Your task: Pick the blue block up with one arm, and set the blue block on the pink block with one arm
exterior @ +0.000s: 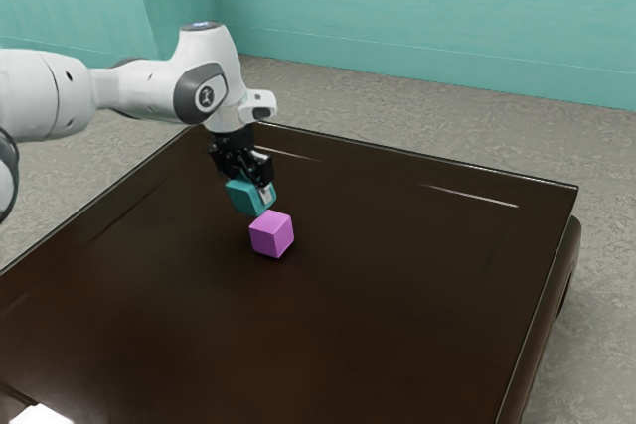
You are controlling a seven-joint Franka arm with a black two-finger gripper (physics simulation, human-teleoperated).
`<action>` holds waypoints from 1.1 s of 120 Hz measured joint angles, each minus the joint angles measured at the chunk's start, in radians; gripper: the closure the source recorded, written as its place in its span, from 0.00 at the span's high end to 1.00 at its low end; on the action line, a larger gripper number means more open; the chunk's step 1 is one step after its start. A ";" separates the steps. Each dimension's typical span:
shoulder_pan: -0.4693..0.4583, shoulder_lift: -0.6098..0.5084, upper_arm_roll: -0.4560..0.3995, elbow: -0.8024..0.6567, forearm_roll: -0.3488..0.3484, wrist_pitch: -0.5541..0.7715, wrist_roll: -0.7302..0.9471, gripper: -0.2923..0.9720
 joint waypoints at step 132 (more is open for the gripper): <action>-0.003 -0.325 -0.007 0.035 0.065 -0.258 0.009 0.76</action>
